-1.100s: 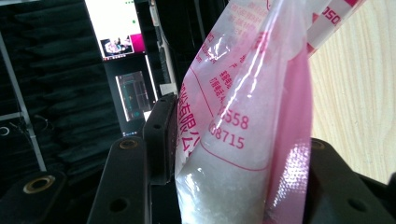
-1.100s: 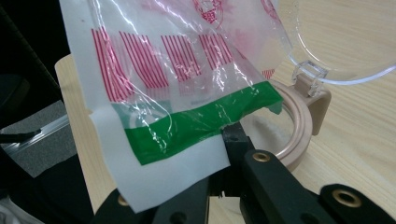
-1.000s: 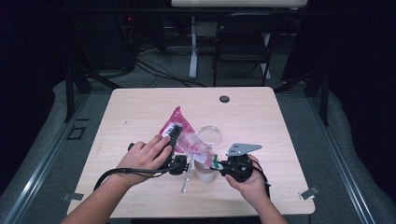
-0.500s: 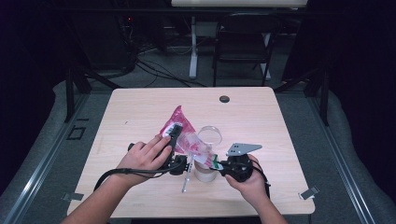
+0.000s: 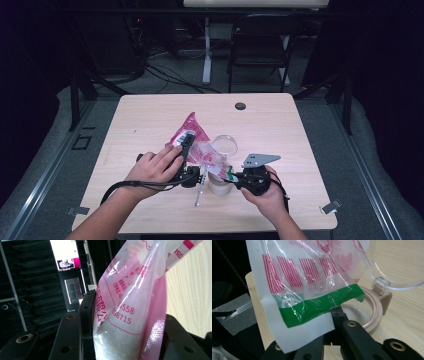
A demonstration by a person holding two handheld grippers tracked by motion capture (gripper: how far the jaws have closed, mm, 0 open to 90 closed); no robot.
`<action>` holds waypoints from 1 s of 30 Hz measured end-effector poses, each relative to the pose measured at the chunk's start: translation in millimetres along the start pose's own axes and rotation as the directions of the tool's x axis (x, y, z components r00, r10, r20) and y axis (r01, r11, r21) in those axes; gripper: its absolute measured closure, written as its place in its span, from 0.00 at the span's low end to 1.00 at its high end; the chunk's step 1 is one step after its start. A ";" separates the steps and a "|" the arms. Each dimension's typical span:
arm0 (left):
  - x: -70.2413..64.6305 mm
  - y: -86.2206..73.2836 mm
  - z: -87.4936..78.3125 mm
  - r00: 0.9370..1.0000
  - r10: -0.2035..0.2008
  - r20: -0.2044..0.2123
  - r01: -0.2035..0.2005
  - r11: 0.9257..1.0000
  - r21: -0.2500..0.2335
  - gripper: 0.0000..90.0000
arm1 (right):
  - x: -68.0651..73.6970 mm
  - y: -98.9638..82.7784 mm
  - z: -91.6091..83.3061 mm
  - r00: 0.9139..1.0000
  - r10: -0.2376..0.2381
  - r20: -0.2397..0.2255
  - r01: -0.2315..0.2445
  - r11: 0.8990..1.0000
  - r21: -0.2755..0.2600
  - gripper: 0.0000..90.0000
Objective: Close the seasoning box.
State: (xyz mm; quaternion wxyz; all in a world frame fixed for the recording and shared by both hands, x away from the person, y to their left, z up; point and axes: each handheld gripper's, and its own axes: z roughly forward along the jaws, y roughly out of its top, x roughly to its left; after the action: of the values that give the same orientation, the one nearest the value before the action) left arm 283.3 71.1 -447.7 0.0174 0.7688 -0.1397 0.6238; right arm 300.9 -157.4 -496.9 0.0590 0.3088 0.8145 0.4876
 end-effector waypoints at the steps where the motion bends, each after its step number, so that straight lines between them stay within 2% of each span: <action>1: 0.0 -0.2 -0.6 1.000 0.009 0.000 -0.009 1.000 0.005 0.66 | 0.1 0.0 -0.3 1.000 0.003 0.001 -0.003 1.000 -0.002 1.00; 5: -2.1 -1.5 -0.9 1.000 -0.004 0.010 0.004 1.000 0.002 0.67 | 0.3 0.4 -0.4 1.000 0.002 0.001 -0.001 1.000 -0.002 1.00; 7: -1.1 -1.7 -2.3 1.000 0.009 0.006 -0.009 1.000 0.007 0.68 | 0.8 0.8 -0.7 1.000 -0.002 0.002 0.002 1.000 -0.003 1.00; 8: -1.8 -2.2 -2.1 1.000 -0.002 0.006 0.002 1.000 0.001 0.68 | 0.9 1.0 -1.0 1.000 -0.001 0.002 0.001 1.000 -0.005 1.00; 10: -2.9 -3.3 -2.2 1.000 -0.017 0.022 0.016 1.000 0.004 0.69 | 0.9 1.6 -2.1 1.000 -0.002 0.002 0.002 1.000 -0.008 1.00; 15: -6.5 -6.2 -2.0 0.999 -0.022 0.049 0.021 1.000 0.013 0.70 | 2.5 3.0 -3.4 1.000 -0.008 0.004 0.008 1.000 -0.020 1.00; 20: -7.7 -6.4 -2.6 0.999 -0.022 0.030 0.022 1.000 0.009 0.69 | 3.0 3.3 -3.8 1.000 -0.005 0.009 0.005 1.000 -0.027 1.00; 22: -8.3 -6.9 -2.8 0.999 -0.034 0.033 0.034 0.999 0.008 0.69 | 2.7 3.8 -4.9 1.000 -0.006 0.008 0.006 1.000 -0.027 1.00; 27: -10.3 -7.6 -2.9 0.998 -0.032 0.050 0.032 0.999 0.018 0.69 | 2.7 3.9 -4.8 1.000 -0.007 0.009 0.007 1.000 -0.029 1.00; 28: -11.4 -7.9 -2.3 0.998 -0.044 0.045 0.044 0.999 0.011 0.68 | 2.7 3.9 -4.6 1.000 -0.007 0.010 0.008 1.000 -0.027 1.00; 30: -11.3 -8.3 -2.4 0.998 -0.040 0.041 0.039 0.999 0.012 0.68 | 3.0 4.0 -4.3 1.000 -0.009 0.008 0.009 1.000 -0.025 1.00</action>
State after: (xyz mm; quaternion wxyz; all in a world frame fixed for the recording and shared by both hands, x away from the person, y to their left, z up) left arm 280.9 81.7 -456.8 0.0226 0.7844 -0.1212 0.6079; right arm 298.6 -157.7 -490.7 0.0682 0.3062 0.8095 0.4962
